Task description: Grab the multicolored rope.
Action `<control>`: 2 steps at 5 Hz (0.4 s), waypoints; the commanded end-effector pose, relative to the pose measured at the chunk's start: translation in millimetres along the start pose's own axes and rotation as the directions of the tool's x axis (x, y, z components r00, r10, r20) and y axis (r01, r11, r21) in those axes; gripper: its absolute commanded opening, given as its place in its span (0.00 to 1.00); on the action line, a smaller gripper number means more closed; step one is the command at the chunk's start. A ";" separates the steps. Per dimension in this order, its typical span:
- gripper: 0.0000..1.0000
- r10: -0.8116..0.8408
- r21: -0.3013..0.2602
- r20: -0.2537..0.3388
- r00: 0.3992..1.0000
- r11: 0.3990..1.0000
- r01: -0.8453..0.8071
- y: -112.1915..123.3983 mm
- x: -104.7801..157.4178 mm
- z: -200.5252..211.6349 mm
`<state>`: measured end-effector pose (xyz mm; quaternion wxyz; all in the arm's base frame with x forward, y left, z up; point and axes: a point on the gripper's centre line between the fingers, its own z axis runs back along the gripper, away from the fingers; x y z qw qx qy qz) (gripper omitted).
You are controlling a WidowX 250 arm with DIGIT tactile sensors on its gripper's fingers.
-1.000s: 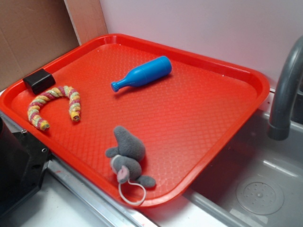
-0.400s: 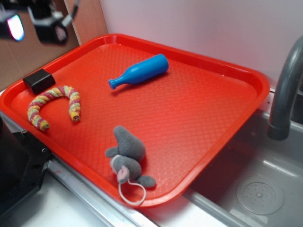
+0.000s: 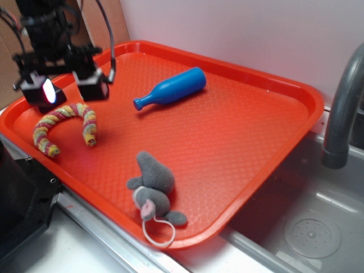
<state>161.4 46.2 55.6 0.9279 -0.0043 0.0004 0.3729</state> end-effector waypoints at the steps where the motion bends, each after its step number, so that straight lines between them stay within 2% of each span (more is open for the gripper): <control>1: 1.00 -0.057 -0.069 -0.056 0.997 0.996 0.053 -22.4 -6.3 -46.2; 2: 0.56 -0.060 -0.062 -0.060 0.996 0.996 0.056 -24.7 -7.9 -48.4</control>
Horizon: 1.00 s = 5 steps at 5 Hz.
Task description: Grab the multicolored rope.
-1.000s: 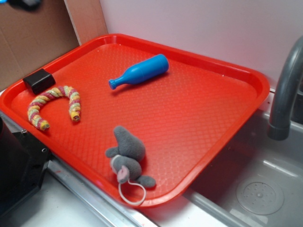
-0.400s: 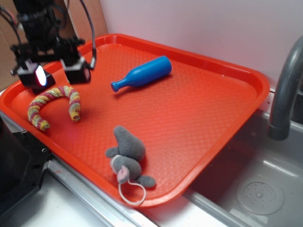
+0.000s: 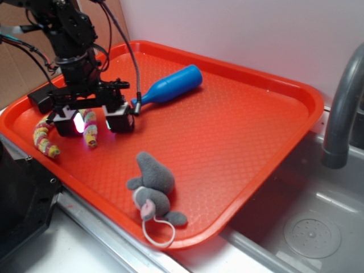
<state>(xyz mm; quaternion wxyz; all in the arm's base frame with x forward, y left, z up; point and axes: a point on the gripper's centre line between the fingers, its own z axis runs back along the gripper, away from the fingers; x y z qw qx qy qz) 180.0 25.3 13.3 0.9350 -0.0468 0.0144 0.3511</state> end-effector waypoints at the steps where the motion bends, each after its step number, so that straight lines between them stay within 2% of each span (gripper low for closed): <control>1: 0.00 0.004 0.012 -0.006 1.000 1.000 -0.004 5.5 -9.3 -4.9; 3: 0.00 -0.076 0.030 0.033 0.997 0.997 0.075 1.1 -12.7 11.4; 4: 0.00 -0.230 0.021 0.113 0.967 0.973 0.229 -5.8 -14.6 60.0; 5: 0.00 -0.393 0.025 0.203 0.897 0.918 0.397 -17.3 -16.1 109.2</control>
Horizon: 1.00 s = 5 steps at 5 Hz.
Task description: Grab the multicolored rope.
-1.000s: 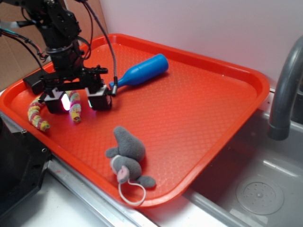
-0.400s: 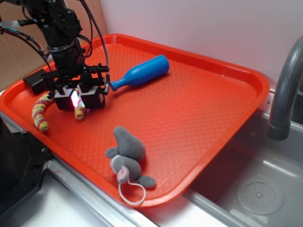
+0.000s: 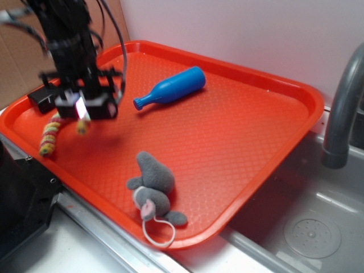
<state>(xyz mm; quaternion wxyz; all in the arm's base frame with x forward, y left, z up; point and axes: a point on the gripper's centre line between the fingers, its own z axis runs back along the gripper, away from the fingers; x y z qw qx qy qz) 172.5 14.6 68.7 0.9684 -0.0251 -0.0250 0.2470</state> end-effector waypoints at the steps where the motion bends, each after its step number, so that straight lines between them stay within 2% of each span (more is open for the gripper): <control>1: 0.00 -0.303 0.005 0.146 0.942 0.952 0.306 -16.1 9.6 104.4; 2: 0.00 -0.359 0.082 0.128 0.925 0.933 0.351 -22.1 8.5 153.9; 3: 0.00 -0.387 0.067 0.143 0.911 0.922 0.381 -28.2 7.0 181.2; 4: 0.00 -0.413 0.057 0.114 0.903 0.911 0.409 -32.3 5.2 178.6; 5: 0.00 -0.401 0.071 0.108 0.910 0.916 0.395 -32.8 6.2 175.2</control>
